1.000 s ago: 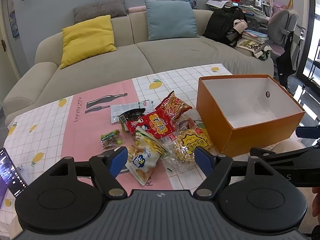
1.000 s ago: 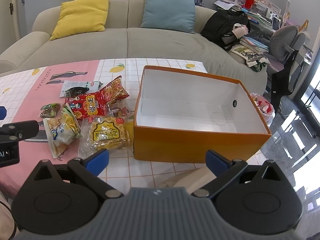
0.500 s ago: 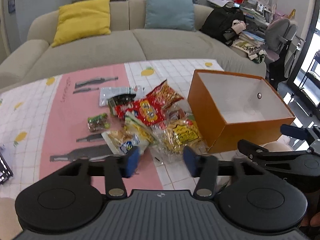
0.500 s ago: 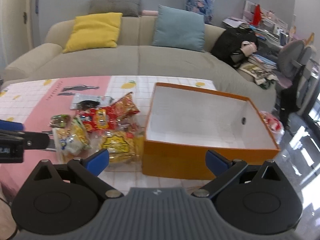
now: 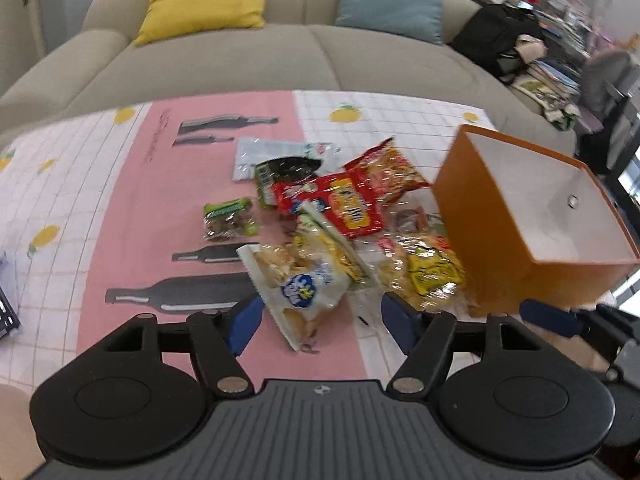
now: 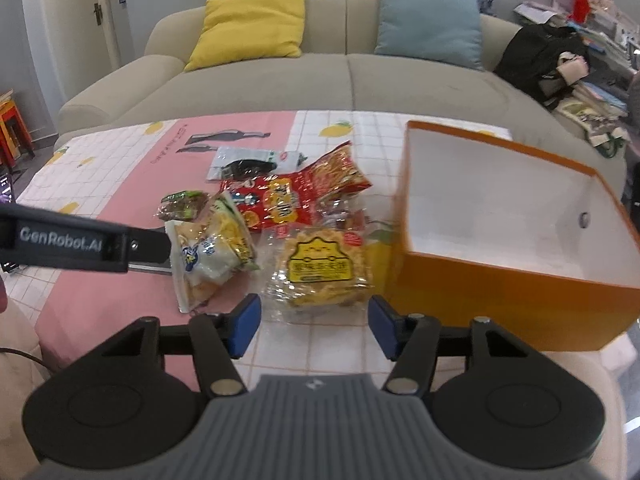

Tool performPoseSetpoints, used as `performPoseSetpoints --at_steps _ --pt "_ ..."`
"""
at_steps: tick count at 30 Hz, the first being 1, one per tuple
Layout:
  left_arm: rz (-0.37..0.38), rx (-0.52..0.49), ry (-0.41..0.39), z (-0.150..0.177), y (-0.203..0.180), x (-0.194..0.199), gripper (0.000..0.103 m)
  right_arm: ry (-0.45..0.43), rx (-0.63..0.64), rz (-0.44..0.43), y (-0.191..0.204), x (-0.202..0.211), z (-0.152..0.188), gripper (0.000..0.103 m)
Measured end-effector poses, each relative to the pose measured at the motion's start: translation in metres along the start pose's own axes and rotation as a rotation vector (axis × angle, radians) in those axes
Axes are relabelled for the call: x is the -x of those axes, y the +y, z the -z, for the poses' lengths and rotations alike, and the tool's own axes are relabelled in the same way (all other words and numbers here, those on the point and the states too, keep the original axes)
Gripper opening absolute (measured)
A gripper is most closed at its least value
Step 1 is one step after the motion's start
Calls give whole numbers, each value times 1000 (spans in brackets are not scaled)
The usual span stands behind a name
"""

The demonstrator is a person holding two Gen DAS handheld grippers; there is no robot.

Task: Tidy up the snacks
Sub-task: 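Lower the left tool onto the white-blue chips bag while the right tool approaches the yellow cake packet, then close the left tool on the chips bag while the right tool grasps the yellow cake packet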

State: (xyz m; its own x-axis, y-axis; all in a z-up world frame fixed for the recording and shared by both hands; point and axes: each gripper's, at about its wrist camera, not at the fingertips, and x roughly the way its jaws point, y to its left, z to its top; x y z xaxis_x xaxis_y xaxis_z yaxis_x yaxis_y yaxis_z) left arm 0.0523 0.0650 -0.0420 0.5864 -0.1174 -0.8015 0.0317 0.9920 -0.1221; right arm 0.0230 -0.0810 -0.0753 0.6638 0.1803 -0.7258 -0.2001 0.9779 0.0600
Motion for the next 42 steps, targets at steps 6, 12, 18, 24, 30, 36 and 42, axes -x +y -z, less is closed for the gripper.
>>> performPoseSetpoints --at_steps 6,12,18,24,30,36,42 --pt "-22 73 36 -8 19 -29 84 13 63 -10 22 -33 -13 66" --pt "-10 129 70 -14 29 -55 87 8 195 80 44 -68 -23 68" --pt "-9 192 101 -13 36 -79 87 26 242 159 41 -94 -19 68" --pt "26 223 129 -12 36 -97 92 12 229 147 38 -98 -18 76" --pt "62 268 156 -10 38 -112 92 39 243 145 41 -103 -15 77" --pt "101 267 128 -11 38 -113 72 48 197 137 35 -104 -14 68" --pt "78 216 116 -11 31 -109 57 23 215 123 37 -100 -13 50"
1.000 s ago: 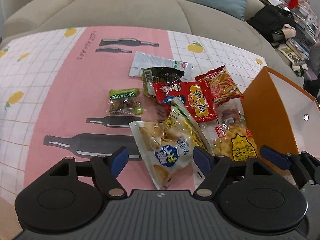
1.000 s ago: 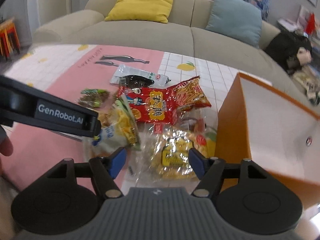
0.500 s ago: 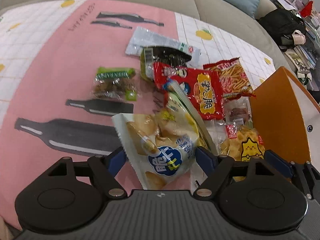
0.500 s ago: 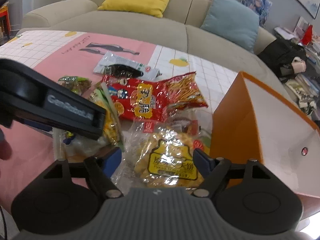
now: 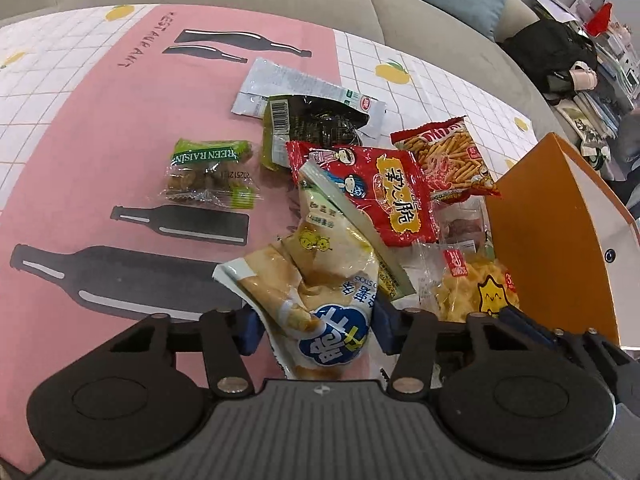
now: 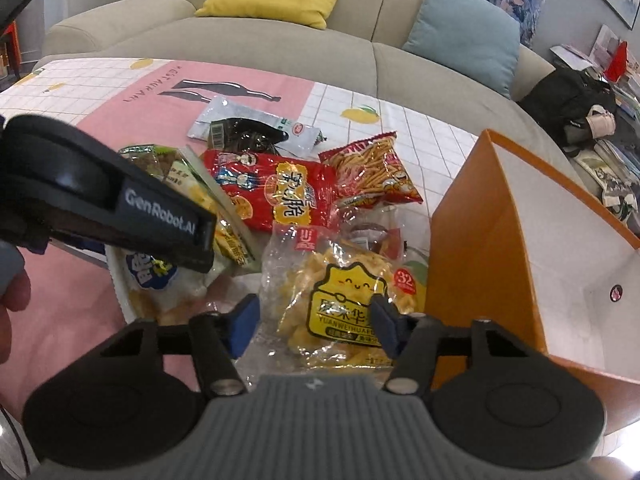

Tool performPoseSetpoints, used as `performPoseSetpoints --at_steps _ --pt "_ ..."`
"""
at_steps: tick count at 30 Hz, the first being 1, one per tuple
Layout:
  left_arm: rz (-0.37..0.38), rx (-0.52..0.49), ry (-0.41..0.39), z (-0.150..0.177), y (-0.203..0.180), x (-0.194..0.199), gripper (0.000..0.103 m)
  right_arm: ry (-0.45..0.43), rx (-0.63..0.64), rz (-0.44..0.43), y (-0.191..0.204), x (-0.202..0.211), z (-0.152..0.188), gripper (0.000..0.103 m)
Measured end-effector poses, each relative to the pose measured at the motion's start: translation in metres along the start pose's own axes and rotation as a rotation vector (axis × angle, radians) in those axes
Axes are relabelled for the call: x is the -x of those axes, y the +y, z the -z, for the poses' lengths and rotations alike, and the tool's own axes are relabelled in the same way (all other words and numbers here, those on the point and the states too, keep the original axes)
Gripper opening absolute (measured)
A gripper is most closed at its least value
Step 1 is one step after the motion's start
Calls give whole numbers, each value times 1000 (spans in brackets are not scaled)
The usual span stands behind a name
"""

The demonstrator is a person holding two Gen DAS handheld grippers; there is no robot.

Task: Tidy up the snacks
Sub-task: 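Close the left tool on the chips bag while the right tool grasps the yellow cake packet, then carry both packets over the orange box and open both tools to drop them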

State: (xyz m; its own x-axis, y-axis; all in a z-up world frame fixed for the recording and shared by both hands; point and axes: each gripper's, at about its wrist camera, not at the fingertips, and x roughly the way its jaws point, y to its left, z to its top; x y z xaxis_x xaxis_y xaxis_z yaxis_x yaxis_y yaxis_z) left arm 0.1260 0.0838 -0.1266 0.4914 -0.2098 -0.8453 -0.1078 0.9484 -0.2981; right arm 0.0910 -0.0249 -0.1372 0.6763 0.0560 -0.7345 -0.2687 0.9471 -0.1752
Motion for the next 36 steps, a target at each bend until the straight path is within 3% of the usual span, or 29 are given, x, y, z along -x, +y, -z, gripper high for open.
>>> performPoseSetpoints --at_steps 1,3,5,9,16,25,30,36 --pt "-4 -2 -1 0 0 2 57 -3 -2 -2 -1 1 0 47" --pt "-12 -4 -9 1 0 7 56 -14 -9 -7 -3 3 -1 29" --pt "-12 -6 -20 1 0 12 55 -20 -26 -23 -6 6 -3 19" --pt "-22 -17 -41 1 -2 26 55 -33 -45 -41 -10 11 -7 8" --pt "-50 -32 -62 1 -8 51 55 -69 -100 -100 -23 31 -18 5" --pt "-62 -51 -95 -1 -16 84 54 -84 -252 -239 -57 57 -38 3" --pt "-56 -63 -135 -5 -25 105 54 -162 -280 -295 -72 84 -50 3" --pt "-18 -91 -177 -12 -48 127 54 -254 -281 -290 -96 119 -64 2"
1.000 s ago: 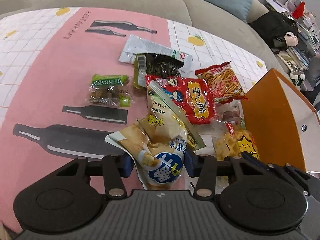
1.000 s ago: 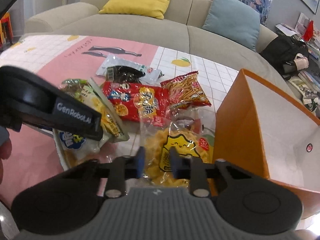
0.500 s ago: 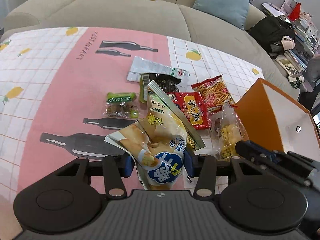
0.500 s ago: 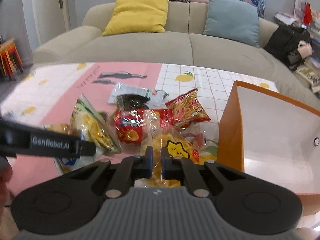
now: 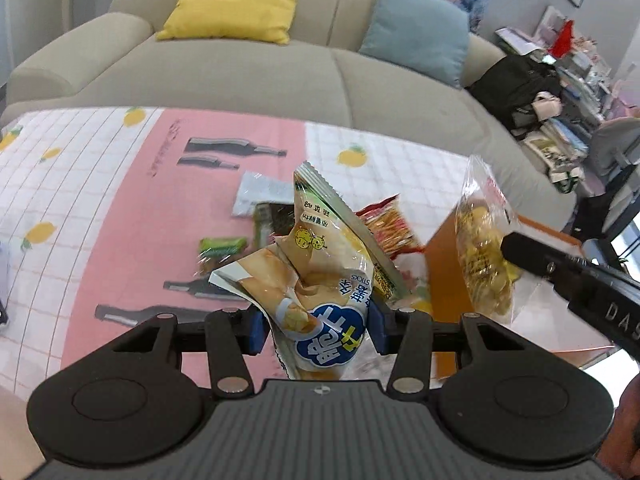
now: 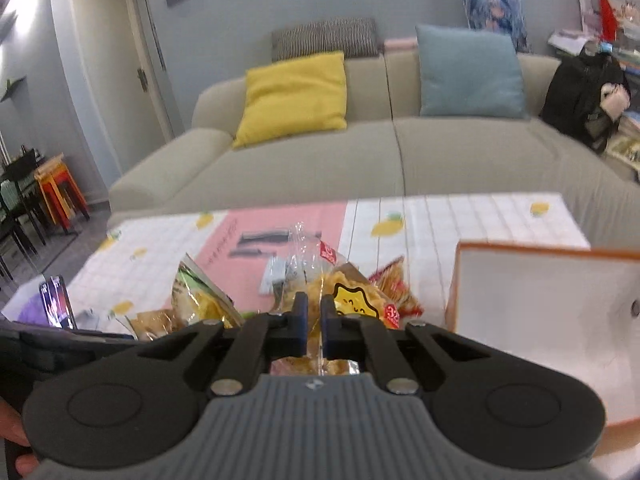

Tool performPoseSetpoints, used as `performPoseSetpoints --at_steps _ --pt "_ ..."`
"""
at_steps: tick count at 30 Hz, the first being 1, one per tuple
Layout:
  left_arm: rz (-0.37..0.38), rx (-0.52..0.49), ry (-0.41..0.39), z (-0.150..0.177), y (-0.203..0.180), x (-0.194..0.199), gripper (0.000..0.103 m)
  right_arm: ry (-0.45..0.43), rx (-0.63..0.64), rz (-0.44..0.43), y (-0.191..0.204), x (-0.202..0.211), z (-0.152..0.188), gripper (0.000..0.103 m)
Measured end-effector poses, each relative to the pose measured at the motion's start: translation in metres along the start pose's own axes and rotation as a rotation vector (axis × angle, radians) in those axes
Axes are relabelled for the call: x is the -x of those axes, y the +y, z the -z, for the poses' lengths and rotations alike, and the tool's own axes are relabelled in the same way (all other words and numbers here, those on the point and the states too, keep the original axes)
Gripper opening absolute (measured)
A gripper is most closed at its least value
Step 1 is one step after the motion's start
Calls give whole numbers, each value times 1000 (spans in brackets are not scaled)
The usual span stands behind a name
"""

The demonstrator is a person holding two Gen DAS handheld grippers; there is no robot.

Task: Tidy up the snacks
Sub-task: 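Carry both packets over the orange box and open both tools to drop them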

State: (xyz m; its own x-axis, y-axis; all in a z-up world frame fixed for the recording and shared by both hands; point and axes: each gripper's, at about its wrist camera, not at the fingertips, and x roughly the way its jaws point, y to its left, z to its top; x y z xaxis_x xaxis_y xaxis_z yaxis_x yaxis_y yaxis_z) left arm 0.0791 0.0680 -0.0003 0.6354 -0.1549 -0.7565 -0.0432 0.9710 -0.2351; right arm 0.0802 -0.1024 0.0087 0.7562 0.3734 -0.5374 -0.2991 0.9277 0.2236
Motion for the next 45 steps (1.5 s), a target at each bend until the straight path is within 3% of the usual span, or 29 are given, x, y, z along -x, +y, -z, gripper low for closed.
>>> performPoseSetpoints --at_steps 5,15,19,26,33,45 --pt "49 -52 -31 -10 -31 8 54 -58 15 42 -18 26 -17 0" --pt "179 -159 0 -24 -93 -10 54 -29 -9 165 -80 43 -23 0" --pt "250 -218 56 -25 -117 -26 54 4 -90 188 -114 40 -20 0" --pt "305 -370 187 -24 -156 -69 54 115 -313 181 -175 26 5 0" --pt "251 -553 334 -7 -192 -114 54 173 -398 183 -203 10 24 0" --pt "122 -724 497 8 -223 -168 55 262 -473 169 -217 -26 53 0"
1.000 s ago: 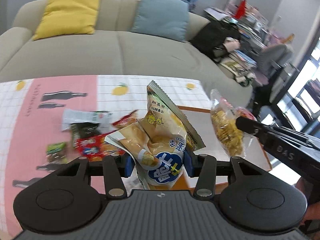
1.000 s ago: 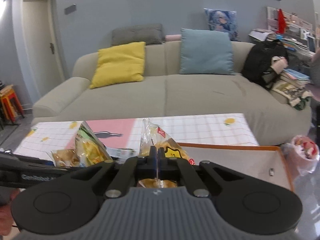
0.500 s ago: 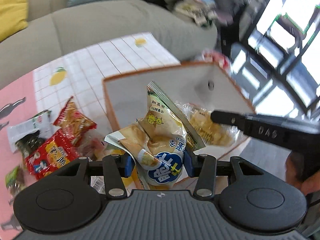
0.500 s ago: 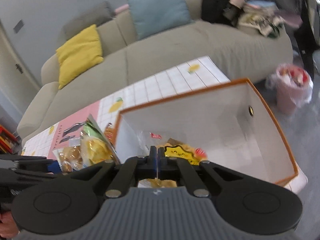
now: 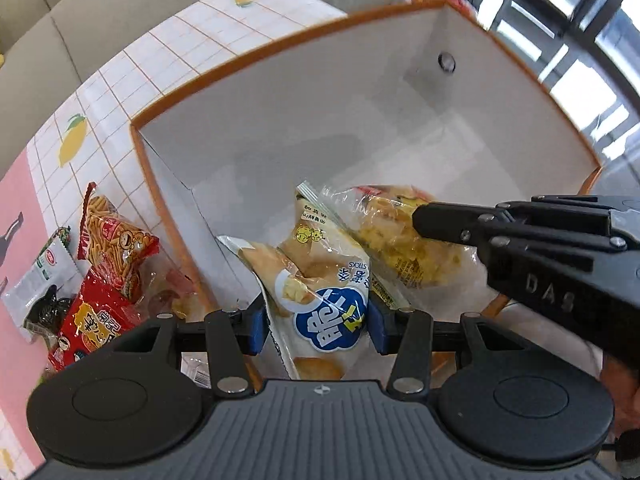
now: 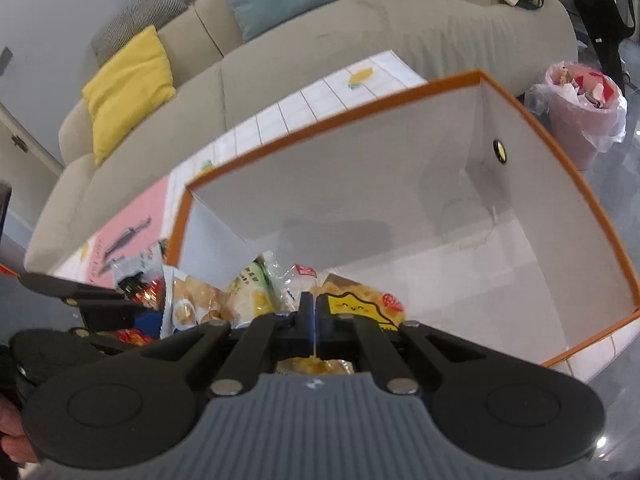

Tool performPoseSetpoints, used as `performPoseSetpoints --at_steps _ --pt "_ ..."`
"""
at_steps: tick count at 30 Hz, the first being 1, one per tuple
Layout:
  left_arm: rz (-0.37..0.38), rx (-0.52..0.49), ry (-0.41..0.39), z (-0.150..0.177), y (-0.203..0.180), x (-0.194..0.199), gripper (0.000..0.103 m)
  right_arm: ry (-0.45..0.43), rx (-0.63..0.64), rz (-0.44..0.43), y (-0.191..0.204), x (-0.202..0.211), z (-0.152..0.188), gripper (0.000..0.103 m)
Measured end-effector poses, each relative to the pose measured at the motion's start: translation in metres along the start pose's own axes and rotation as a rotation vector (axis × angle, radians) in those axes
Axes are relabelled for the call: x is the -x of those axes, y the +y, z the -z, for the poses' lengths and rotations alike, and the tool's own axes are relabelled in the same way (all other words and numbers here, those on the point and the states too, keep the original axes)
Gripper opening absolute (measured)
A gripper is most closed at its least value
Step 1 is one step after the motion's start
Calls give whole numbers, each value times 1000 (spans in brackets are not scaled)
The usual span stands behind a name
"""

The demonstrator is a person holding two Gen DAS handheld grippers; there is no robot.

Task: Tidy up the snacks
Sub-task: 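Carry both packets over the orange box and open both tools to drop them, then withdraw both tools from the box back toward the snack pile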

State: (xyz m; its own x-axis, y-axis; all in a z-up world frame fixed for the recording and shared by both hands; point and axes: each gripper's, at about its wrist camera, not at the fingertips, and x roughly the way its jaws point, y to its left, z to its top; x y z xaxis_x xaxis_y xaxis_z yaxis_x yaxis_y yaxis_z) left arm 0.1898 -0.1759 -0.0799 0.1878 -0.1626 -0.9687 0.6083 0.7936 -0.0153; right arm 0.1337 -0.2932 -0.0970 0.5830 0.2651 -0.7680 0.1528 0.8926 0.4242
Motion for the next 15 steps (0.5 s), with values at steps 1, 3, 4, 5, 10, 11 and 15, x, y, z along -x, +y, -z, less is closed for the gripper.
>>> performPoseSetpoints --at_steps 1,3,4,5,10,11,15 --pt "-14 -12 0 0 -3 -1 56 12 -2 2 0 -3 2 0" --pt "-40 -37 10 1 -7 -4 61 28 -10 -4 -3 -8 6 0" --pt "-51 -56 12 3 -10 -6 61 31 -10 -8 -4 -10 7 0" --pt "-49 -66 11 4 -11 -6 64 29 -4 -10 -3 -10 6 0" --pt "-20 -71 0 7 -12 5 73 49 -19 -20 -4 -14 4 0" --pt "-17 -71 -12 7 -11 10 74 59 -19 -15 -3 -16 3 0" --pt "12 -32 -64 9 -2 35 74 109 -19 -12 -1 -26 -1 0"
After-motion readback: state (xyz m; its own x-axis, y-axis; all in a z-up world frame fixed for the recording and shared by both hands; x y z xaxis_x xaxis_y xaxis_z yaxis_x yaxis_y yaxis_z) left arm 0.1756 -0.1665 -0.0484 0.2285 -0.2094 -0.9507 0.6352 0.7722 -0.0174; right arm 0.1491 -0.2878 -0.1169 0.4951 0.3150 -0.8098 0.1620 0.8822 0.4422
